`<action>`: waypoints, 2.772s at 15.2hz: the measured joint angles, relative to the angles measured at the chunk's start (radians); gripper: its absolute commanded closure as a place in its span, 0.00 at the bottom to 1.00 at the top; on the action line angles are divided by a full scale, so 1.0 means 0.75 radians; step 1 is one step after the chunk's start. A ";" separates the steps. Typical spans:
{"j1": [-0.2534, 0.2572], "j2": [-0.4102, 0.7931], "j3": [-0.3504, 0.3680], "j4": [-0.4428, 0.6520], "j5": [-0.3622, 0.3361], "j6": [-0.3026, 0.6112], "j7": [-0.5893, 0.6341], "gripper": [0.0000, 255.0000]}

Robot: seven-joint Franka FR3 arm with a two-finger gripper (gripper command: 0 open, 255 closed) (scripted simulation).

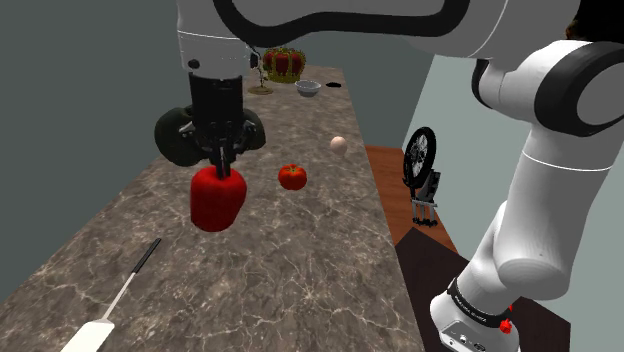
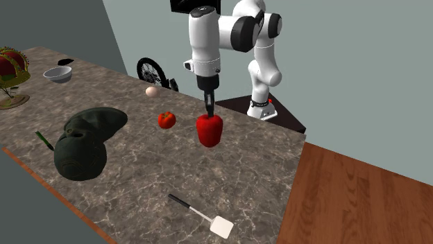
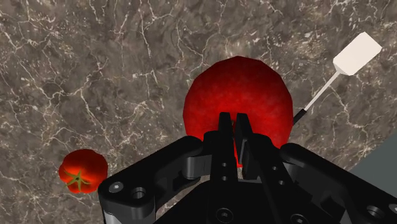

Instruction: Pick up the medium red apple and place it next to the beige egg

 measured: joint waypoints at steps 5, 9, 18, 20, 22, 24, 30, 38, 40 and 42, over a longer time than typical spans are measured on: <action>-0.002 0.008 -0.003 0.085 -0.004 -0.078 -0.009 1.00; -0.084 -0.054 -0.038 0.033 0.036 -0.083 -0.120 1.00; -0.279 -0.176 -0.161 -0.094 0.109 -0.077 -0.428 1.00; -0.312 -0.160 -0.189 -0.079 0.105 -0.080 -0.490 1.00; -0.349 -0.169 -0.217 -0.085 0.111 -0.086 -0.554 1.00; -0.384 -0.163 -0.245 -0.083 0.110 -0.085 -0.617 1.00; -0.475 -0.107 -0.320 -0.005 0.097 -0.119 -0.785 1.00; -0.590 0.052 -0.409 0.230 0.062 -0.209 -0.996 1.00; -0.611 0.118 -0.425 0.319 0.049 -0.235 -1.039 1.00; -0.629 0.208 -0.442 0.451 0.033 -0.281 -1.083 1.00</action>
